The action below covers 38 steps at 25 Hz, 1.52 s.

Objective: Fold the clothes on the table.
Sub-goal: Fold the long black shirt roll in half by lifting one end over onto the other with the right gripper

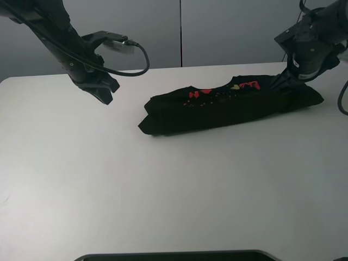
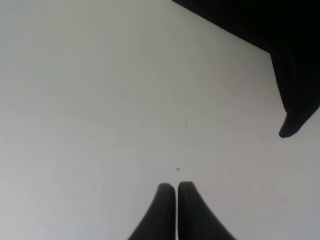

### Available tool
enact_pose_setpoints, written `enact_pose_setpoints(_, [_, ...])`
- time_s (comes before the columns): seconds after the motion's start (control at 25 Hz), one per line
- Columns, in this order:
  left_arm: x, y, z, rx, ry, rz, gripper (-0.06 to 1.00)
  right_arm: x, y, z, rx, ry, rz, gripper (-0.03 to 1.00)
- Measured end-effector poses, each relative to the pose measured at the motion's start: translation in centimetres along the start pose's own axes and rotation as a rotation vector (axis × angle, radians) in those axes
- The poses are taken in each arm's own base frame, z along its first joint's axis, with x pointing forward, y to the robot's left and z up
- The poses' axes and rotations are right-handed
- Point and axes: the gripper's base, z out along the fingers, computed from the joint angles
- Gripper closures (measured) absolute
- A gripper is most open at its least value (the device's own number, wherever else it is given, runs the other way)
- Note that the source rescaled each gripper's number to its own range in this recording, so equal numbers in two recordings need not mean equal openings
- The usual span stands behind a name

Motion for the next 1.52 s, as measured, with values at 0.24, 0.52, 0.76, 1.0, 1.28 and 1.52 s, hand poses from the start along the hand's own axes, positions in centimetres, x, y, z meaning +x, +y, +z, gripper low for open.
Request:
enact_pose_setpoints(0.24, [0.0,0.0,0.0,0.002,-0.001,-0.001,0.94,-0.7,0.3,0.3,-0.076,-0.086,0.036,0.08])
enact_pose_setpoints(0.52, [0.1,-0.1,0.0,0.008,0.015,-0.001,0.94,2.4,-2.9,4.5,-0.177,0.028,0.248,0.08])
enact_pose_setpoints(0.76, [0.0,0.0,0.0,0.003,0.000,-0.002,0.94,5.0,-5.9,6.2,-0.275,0.100,0.378,0.08])
enact_pose_setpoints(1.0, [0.0,-0.1,0.0,0.007,-0.004,-0.006,0.94,5.5,-5.4,6.5,-0.380,0.132,0.402,0.08])
enact_pose_setpoints(1.28, [-0.1,-0.1,0.0,0.015,-0.007,0.003,0.94,5.4,-3.8,7.5,-0.526,0.167,0.415,0.12])
enact_pose_setpoints(1.52, [-0.1,-0.2,0.0,0.017,-0.008,0.009,0.94,4.6,-2.4,7.6,-0.692,0.123,0.451,0.38])
